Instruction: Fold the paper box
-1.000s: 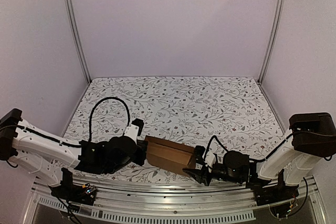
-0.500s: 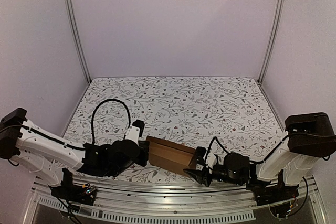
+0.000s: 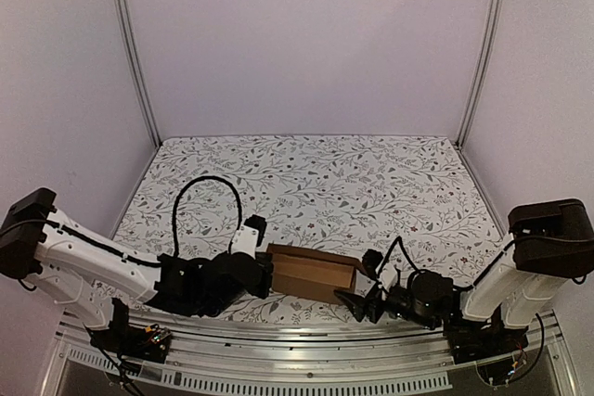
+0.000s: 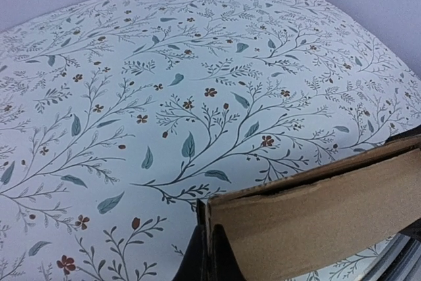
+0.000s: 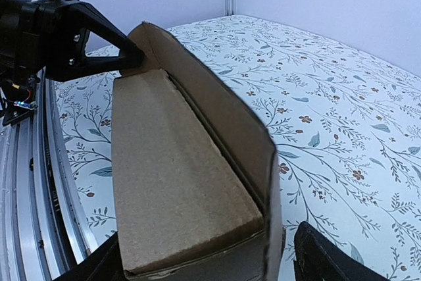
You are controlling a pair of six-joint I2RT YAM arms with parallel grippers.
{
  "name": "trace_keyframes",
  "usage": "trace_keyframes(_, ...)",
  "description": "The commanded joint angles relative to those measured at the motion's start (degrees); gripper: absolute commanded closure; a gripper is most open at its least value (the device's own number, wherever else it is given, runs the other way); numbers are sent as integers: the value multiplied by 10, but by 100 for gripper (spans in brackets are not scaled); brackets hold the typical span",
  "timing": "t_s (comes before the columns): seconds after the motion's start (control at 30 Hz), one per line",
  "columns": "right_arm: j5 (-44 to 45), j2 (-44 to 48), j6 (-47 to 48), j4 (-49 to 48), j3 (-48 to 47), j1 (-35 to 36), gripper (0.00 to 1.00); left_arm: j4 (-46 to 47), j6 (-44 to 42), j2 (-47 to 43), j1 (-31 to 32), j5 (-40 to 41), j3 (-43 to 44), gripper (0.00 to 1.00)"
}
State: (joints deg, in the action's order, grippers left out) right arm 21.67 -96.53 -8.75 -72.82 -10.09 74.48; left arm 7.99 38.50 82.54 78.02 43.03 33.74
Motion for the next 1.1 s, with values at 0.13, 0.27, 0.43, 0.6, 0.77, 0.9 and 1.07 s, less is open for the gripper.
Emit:
trace_keyframes(0.13, 10, 127, -7, 150, 8, -3, 16, -173, 28, 82, 24, -53, 26, 100)
trace_keyframes(0.27, 9, 244, -17, 347, -19, -2, 2, -186, 36, 96, 25, -52, 44, 100)
trace_keyframes(0.43, 24, 396, -23, 554, -47, -3, 1, -200, 38, 107, 26, -51, 66, 100)
trace_keyframes(0.6, 32, 517, -42, 736, -101, -3, 1, -217, 35, 116, 27, -50, 90, 100)
trace_keyframes(0.77, 75, 572, -126, 886, -149, -3, 1, -223, 35, 117, 28, -52, 98, 100)
trace_keyframes(0.9, 24, 574, -152, 962, -195, -5, 1, -228, 40, 113, 29, -58, 101, 100)
trace_keyframes(1.07, 21, 511, -166, 1034, -257, -4, 7, -229, 48, 113, 30, -67, 105, 100)
